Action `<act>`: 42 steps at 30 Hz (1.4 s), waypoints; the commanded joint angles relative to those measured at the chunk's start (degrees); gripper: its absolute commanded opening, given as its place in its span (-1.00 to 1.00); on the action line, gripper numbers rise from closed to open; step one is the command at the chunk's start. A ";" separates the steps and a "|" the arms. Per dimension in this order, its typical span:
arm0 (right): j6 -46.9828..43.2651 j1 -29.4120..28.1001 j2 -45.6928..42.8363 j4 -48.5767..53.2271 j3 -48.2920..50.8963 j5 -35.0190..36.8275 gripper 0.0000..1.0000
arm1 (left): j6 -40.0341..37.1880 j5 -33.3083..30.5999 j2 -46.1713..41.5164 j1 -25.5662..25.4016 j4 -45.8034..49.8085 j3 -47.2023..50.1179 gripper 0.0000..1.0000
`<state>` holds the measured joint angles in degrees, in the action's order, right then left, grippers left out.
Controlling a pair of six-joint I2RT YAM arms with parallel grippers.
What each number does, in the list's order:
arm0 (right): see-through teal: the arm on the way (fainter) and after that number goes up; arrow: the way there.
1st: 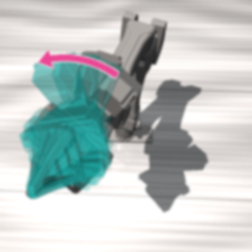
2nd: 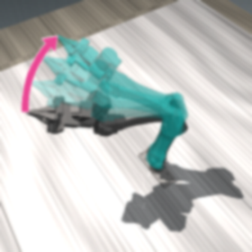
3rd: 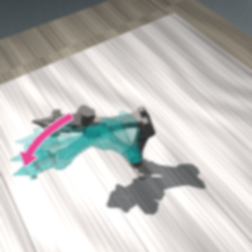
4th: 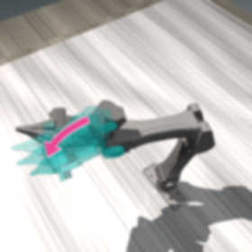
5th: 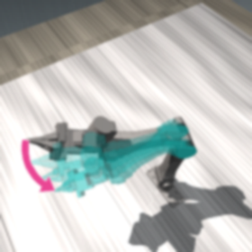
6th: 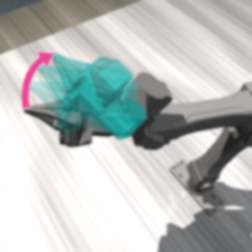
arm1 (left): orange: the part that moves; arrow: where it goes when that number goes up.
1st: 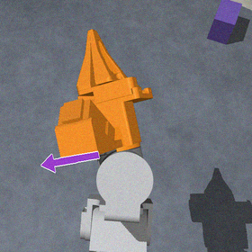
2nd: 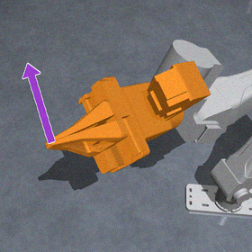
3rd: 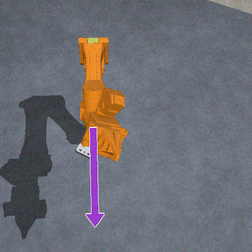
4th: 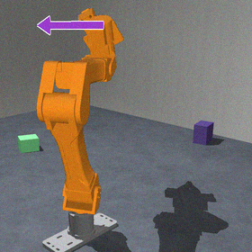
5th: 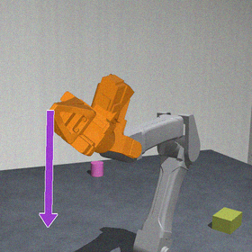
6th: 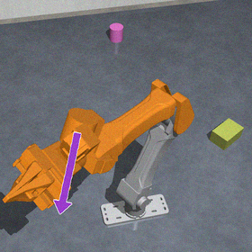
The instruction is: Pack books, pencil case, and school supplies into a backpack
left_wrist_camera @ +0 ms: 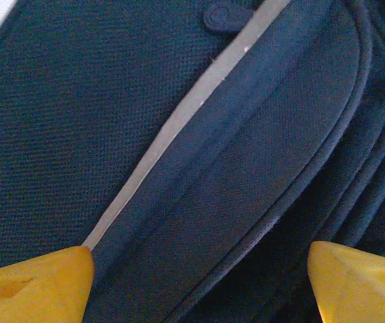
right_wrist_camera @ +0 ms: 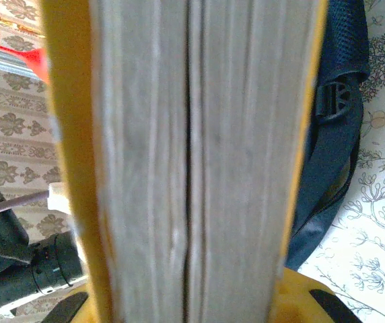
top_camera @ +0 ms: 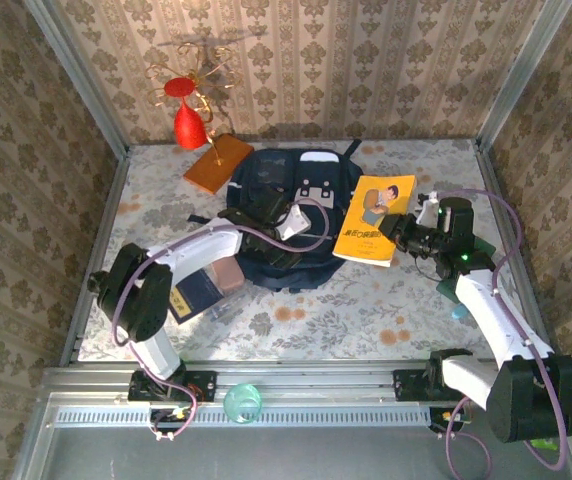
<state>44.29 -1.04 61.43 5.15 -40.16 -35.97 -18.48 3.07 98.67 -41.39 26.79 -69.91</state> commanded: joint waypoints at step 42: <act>-4.60 0.49 -8.67 14.27 0.32 -5.61 -0.94 | 12.71 6.74 -0.84 0.47 -5.44 -9.47 -1.00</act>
<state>38.50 -0.62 58.52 18.61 -38.52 -36.21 -12.16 7.60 101.12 -41.78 23.97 -76.05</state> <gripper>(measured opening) 0.193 0.050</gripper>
